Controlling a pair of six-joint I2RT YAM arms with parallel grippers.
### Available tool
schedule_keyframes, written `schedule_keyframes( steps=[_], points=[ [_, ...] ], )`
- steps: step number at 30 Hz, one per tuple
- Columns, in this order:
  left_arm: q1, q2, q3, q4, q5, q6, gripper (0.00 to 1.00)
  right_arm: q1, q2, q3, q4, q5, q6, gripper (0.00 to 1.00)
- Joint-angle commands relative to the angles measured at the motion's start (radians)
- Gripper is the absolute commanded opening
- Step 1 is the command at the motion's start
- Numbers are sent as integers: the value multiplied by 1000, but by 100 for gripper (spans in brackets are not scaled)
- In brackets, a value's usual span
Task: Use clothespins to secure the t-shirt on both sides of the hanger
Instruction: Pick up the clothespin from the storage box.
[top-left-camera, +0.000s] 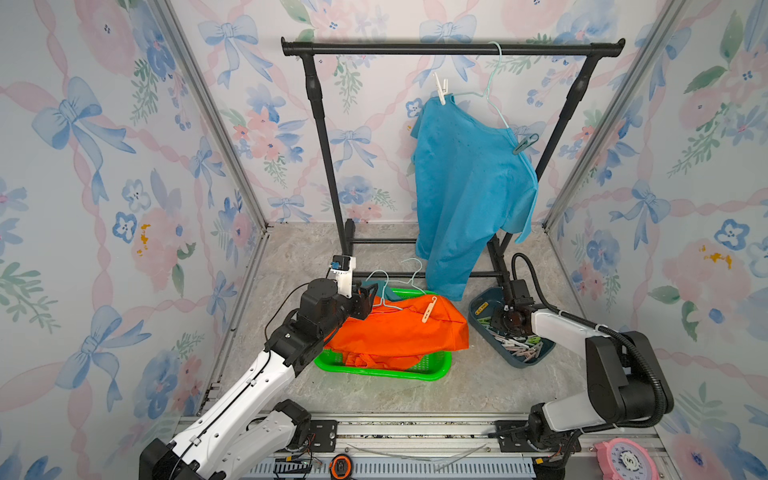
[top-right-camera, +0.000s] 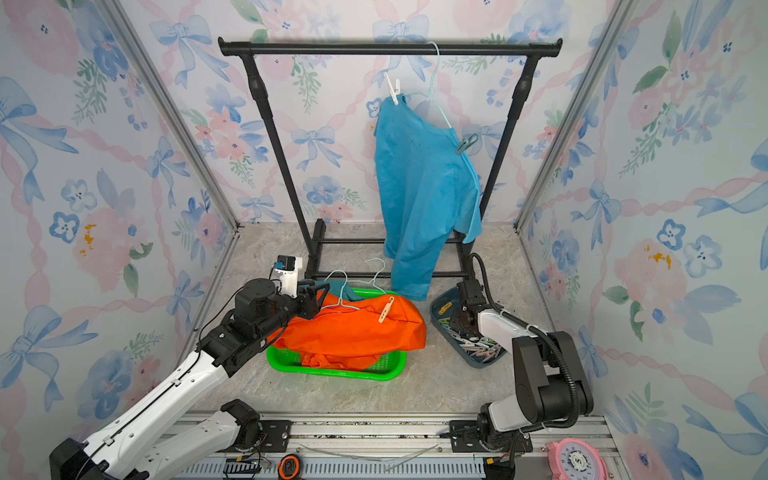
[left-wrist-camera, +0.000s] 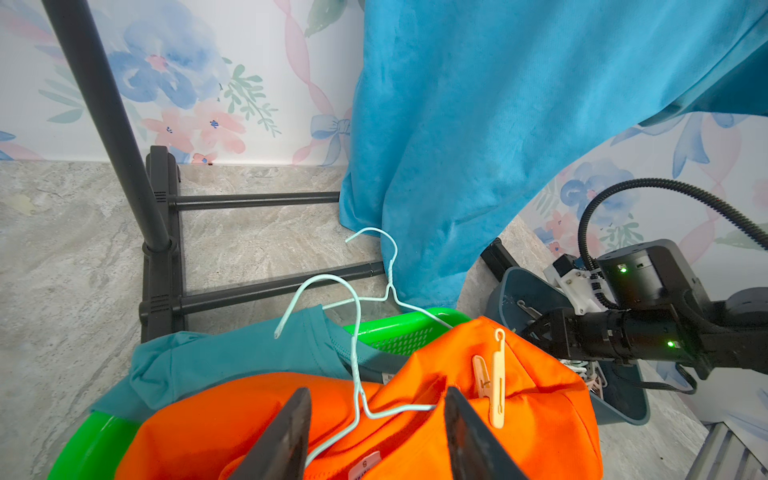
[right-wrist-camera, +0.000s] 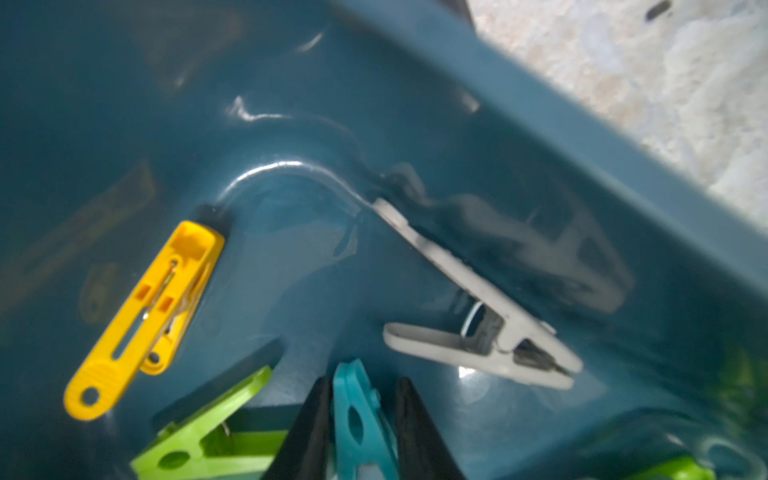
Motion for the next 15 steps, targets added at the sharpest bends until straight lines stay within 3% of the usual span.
schedule_keyframes(
  steps=[1, 15],
  points=[
    [7, -25, -7, 7, 1, 9, 54, 9, 18, 29, -46, 18, -4, 26],
    [7, -3, -8, 33, 44, 17, 51, 16, -105, 62, -73, 35, -23, 19]
  ],
)
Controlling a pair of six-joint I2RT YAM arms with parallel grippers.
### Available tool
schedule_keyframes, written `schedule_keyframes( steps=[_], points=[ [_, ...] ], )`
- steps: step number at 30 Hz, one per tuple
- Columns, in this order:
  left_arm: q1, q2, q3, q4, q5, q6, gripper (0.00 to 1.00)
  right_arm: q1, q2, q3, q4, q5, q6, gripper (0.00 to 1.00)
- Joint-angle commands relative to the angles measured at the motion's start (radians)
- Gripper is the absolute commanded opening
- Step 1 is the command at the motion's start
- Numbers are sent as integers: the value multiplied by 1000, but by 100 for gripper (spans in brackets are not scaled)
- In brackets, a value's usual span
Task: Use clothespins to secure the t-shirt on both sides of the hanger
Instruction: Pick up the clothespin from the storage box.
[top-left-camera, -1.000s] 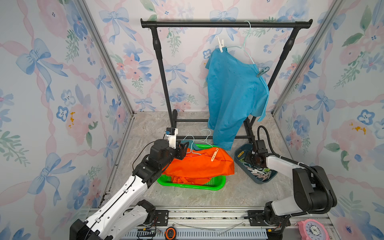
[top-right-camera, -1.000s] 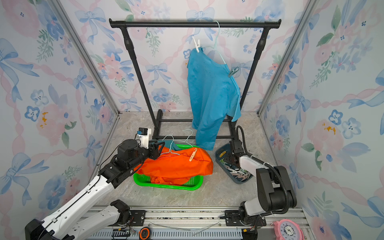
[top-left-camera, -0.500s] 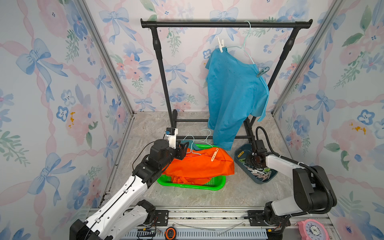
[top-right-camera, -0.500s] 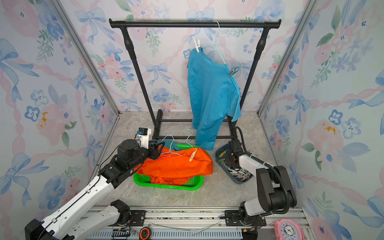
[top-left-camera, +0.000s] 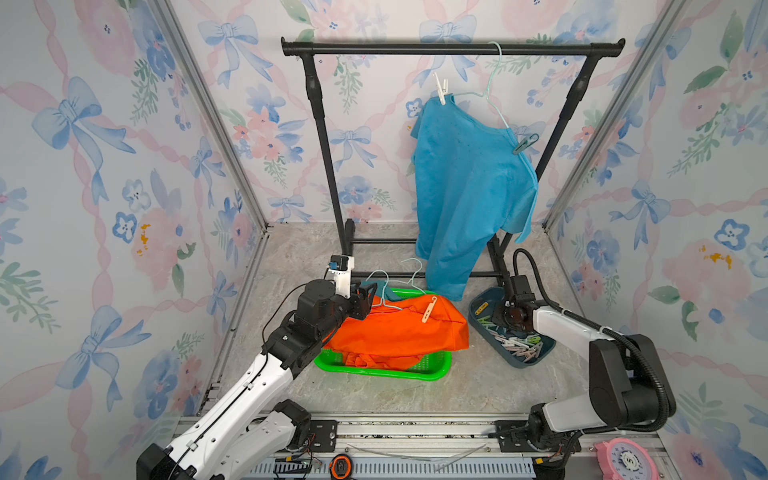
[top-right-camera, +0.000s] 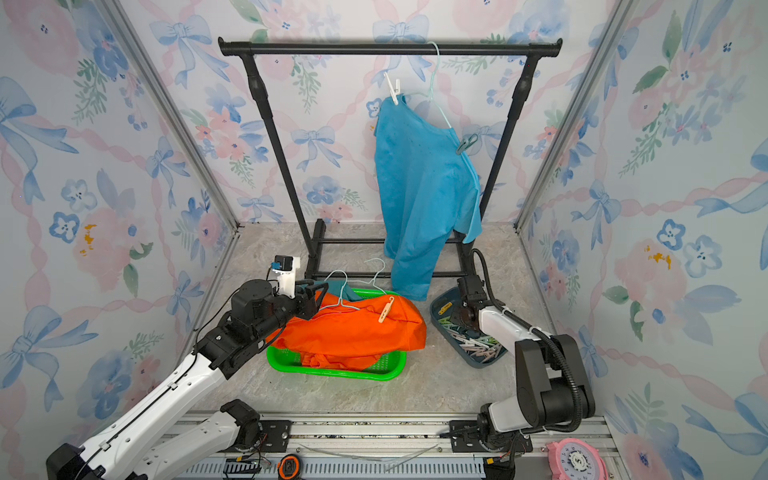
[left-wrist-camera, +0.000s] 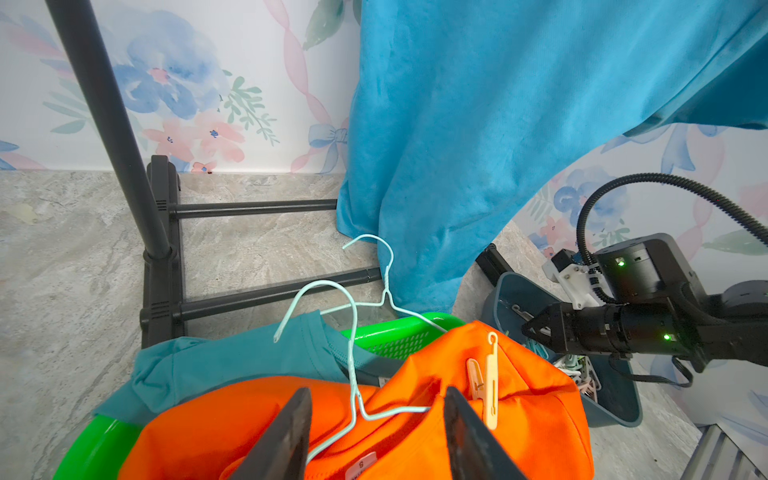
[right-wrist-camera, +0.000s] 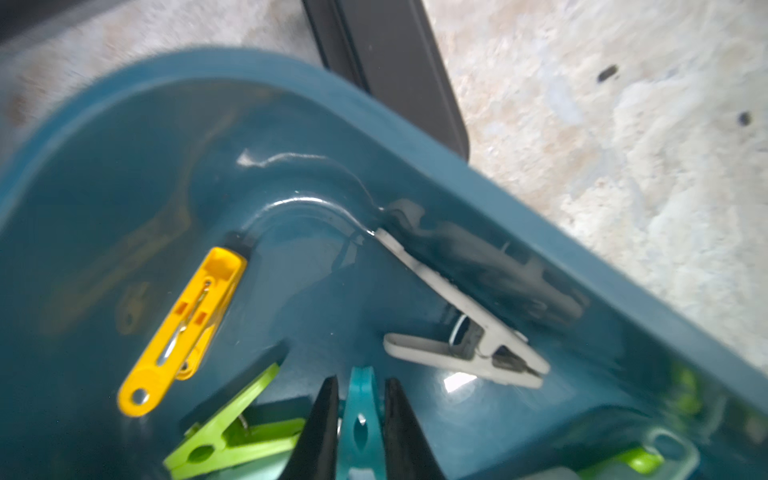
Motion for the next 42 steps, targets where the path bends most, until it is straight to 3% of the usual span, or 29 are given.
schedule_keyframes(
  steps=[1, 9, 15, 20, 23, 28, 33, 38, 42],
  points=[
    [7, 17, -9, 36, 57, 22, 50, 13, -74, 24, -23, 4, -13, 20],
    [-45, 94, 20, 97, 226, 59, 44, 60, -327, 28, 45, -94, -13, 19],
    [-140, 199, 91, 127, 254, 91, 49, 123, -454, 48, 192, -218, 38, 19],
    [-165, 235, 66, 287, 255, 83, 51, 131, -470, 76, 336, -346, 161, 19],
    [-199, 242, 29, 425, 196, 106, 51, 131, -459, 79, 463, -408, 323, 19],
    [-289, 275, -69, 712, 45, 247, 51, 131, -379, 86, 710, -480, 618, 19],
    [-314, 375, -110, 1008, 5, 330, 51, 131, -297, 88, 953, -500, 889, 19],
    [-320, 529, -73, 1307, -28, 365, 53, 133, -189, 74, 1212, -476, 1171, 19],
    [-325, 664, 43, 1416, -46, 412, 56, 145, -155, 105, 1235, -471, 1230, 18]
  ],
)
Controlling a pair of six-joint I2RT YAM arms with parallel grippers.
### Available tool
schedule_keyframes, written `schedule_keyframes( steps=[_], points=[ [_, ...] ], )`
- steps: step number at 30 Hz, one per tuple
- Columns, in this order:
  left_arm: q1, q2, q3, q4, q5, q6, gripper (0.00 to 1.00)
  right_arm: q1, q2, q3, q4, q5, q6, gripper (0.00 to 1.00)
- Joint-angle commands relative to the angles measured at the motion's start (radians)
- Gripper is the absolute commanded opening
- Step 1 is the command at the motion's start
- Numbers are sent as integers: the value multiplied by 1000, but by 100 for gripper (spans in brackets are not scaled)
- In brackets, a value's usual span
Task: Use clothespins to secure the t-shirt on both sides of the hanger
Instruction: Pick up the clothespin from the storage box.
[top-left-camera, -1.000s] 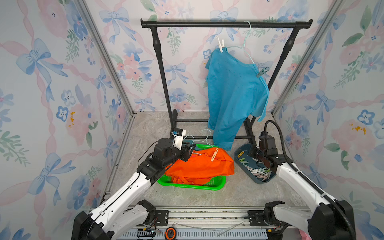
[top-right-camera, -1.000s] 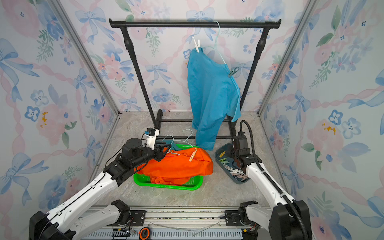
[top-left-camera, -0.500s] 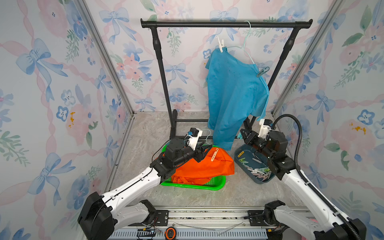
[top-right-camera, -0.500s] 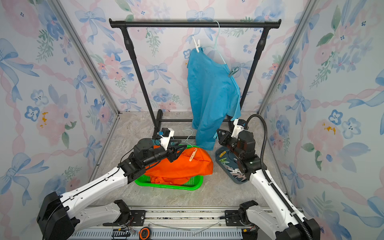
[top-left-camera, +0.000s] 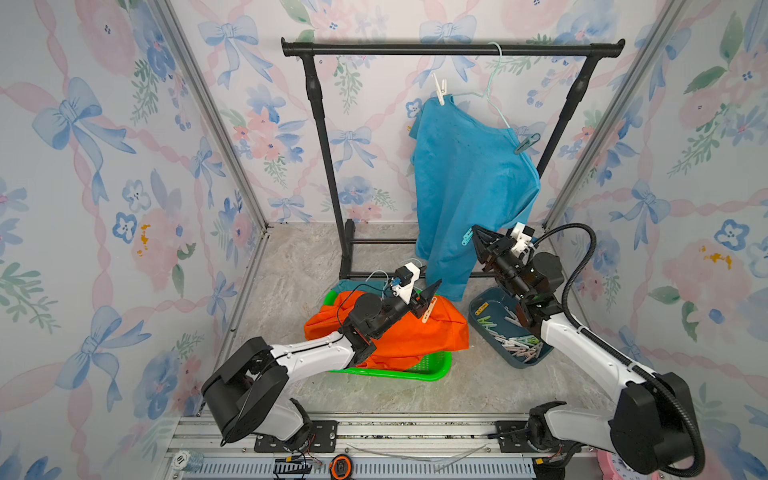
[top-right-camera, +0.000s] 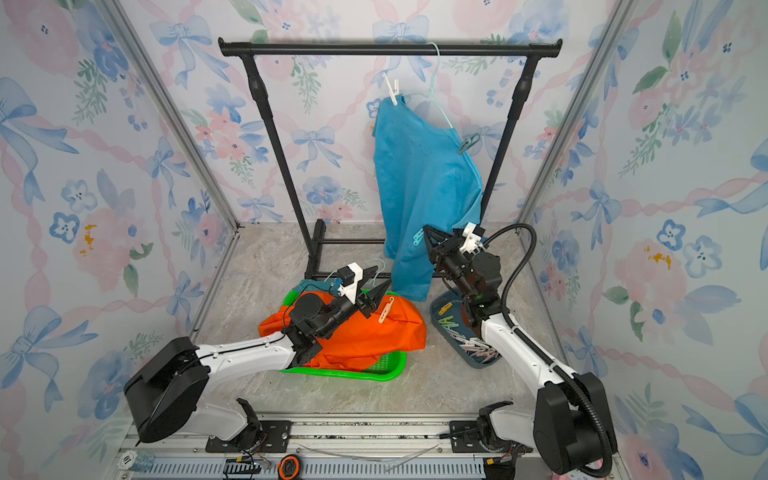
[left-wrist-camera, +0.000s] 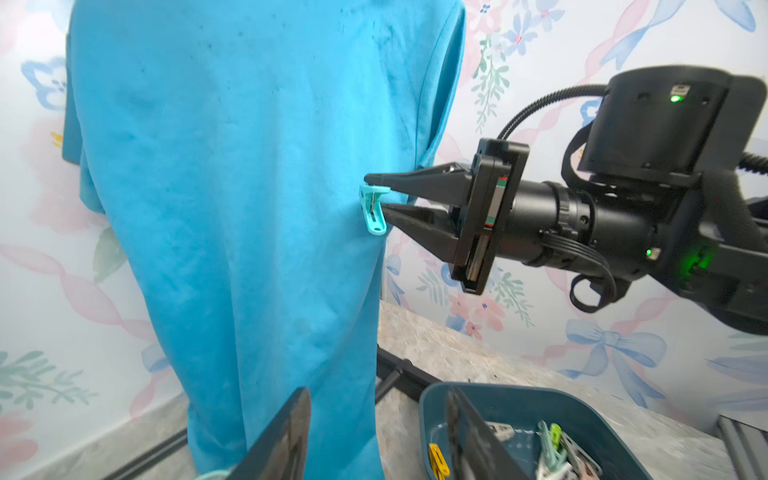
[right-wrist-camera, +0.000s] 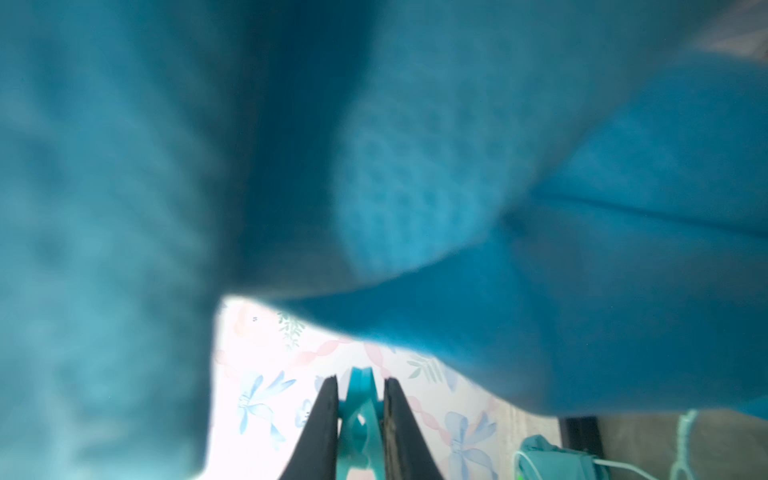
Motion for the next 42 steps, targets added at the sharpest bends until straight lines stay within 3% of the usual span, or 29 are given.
schedule_keyframes(
  steps=[1, 8, 17, 31, 42],
  points=[
    [-9, 94, 114, 227, -45, 70, 57, 19, 12, 52, 134, 3, 142, 18],
    [-3, 284, 305, 314, -37, 97, 55, 35, 18, 90, 127, -1, 165, 18],
    [30, 398, 446, 354, 65, 52, 50, 43, 23, 103, 142, -24, 195, 18],
    [45, 477, 561, 364, 123, 51, 33, 67, 9, 85, 153, -30, 211, 18],
    [54, 486, 601, 338, 110, 90, 30, 96, -5, 79, 124, -44, 199, 18]
  ],
)
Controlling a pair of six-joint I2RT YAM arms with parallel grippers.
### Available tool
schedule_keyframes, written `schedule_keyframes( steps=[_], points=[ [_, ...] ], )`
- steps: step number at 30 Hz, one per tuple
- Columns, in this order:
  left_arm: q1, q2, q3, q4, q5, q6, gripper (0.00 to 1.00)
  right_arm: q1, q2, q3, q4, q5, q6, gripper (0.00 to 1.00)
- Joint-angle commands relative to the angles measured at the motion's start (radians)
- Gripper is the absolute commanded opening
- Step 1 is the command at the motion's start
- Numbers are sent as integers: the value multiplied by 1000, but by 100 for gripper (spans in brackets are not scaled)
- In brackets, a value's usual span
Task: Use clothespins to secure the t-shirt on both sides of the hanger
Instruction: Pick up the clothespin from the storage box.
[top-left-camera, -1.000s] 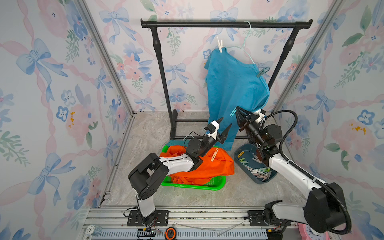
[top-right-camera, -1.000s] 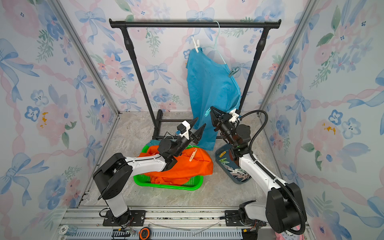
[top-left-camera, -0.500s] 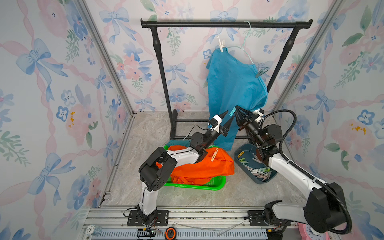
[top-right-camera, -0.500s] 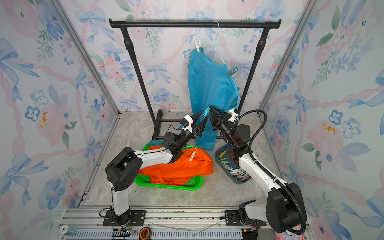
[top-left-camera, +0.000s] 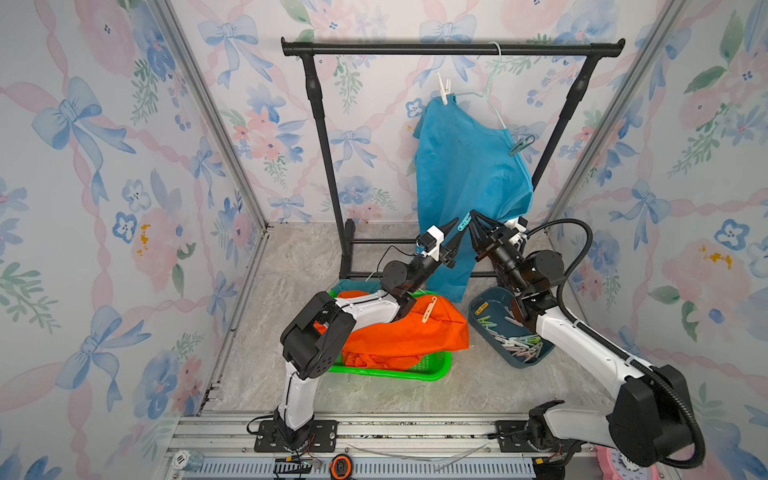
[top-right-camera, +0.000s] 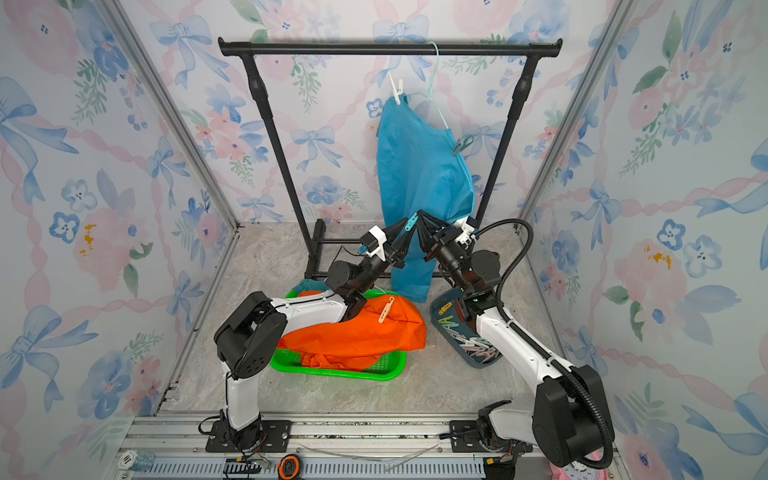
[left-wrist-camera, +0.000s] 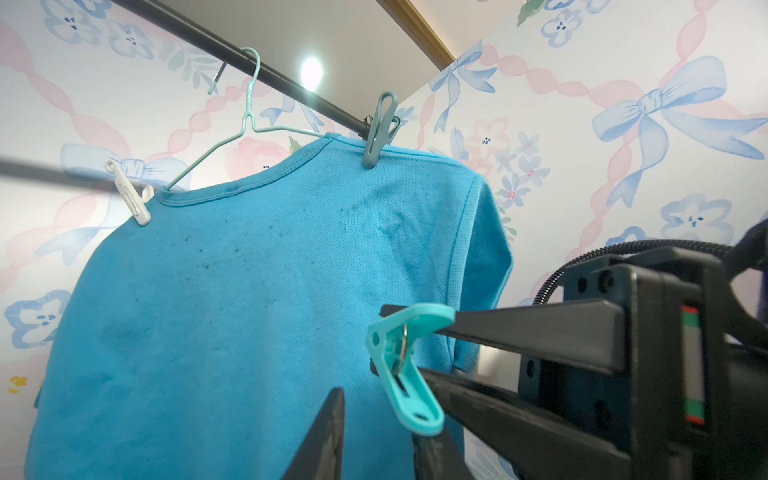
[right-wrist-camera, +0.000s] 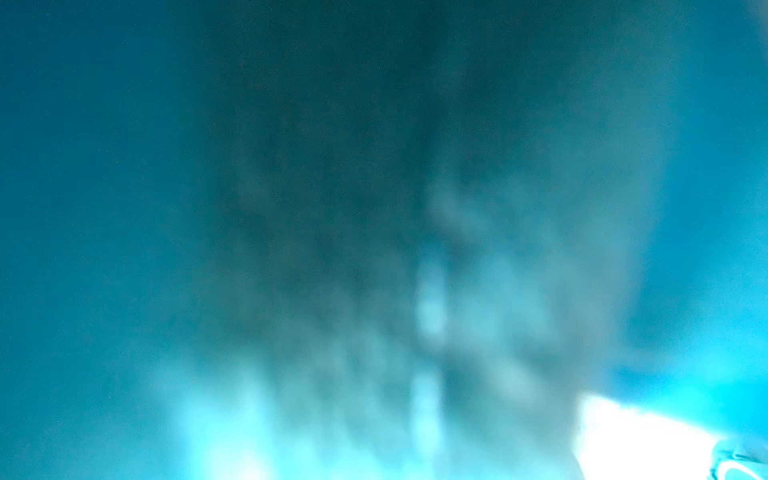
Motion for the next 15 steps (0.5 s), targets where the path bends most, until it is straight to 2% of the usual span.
schedule_keyframes(
  steps=[1, 5, 10, 15],
  points=[
    [2, 14, 35, 11, 15, 20, 29, 34, -21, 3, -8, -35, -5, 18],
    [3, 8, 37, 18, 54, 16, 32, 38, -18, 1, -8, -36, -5, 18],
    [3, -4, 29, 18, 174, 3, 44, 40, -16, 8, -7, -35, -5, 18],
    [5, -31, -5, 16, 234, 3, 43, 36, -11, 28, -17, -43, -9, 18]
  ],
)
